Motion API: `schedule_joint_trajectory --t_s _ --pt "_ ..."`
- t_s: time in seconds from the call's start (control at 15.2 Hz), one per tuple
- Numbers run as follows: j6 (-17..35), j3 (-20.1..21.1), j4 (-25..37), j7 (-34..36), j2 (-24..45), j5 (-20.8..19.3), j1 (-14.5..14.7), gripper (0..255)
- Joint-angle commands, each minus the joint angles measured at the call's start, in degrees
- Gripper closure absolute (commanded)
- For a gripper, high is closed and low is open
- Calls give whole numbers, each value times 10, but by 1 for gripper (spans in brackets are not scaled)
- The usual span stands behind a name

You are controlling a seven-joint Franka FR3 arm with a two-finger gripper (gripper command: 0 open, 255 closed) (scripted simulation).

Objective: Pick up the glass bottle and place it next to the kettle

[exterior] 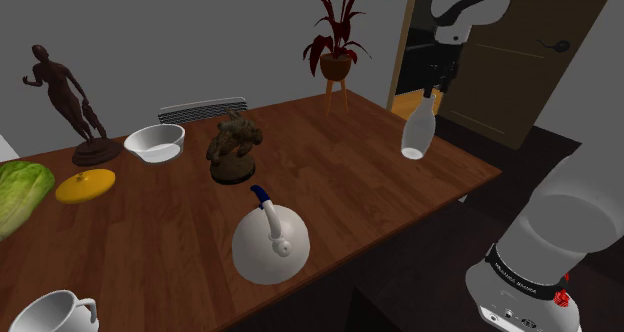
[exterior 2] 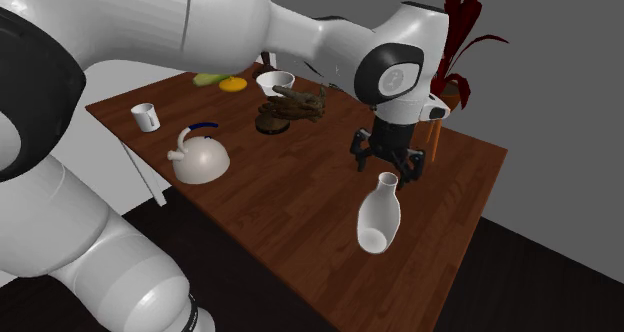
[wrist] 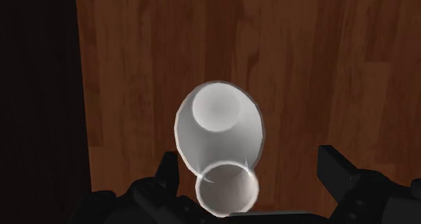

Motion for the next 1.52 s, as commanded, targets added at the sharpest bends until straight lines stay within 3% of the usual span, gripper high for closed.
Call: schedule_joint_trajectory --t_s 0.0,0.46,0.92,0.99,1.45 --pt "16 -9 10 -15 25 9 -2 0" --pt "67 -12 -27 -21 41 16 -3 0" --pt "67 -12 -27 -21 41 16 -3 0" --pt "67 -12 -27 -21 41 16 -3 255" --pt "67 -12 -27 -21 41 16 -3 255"
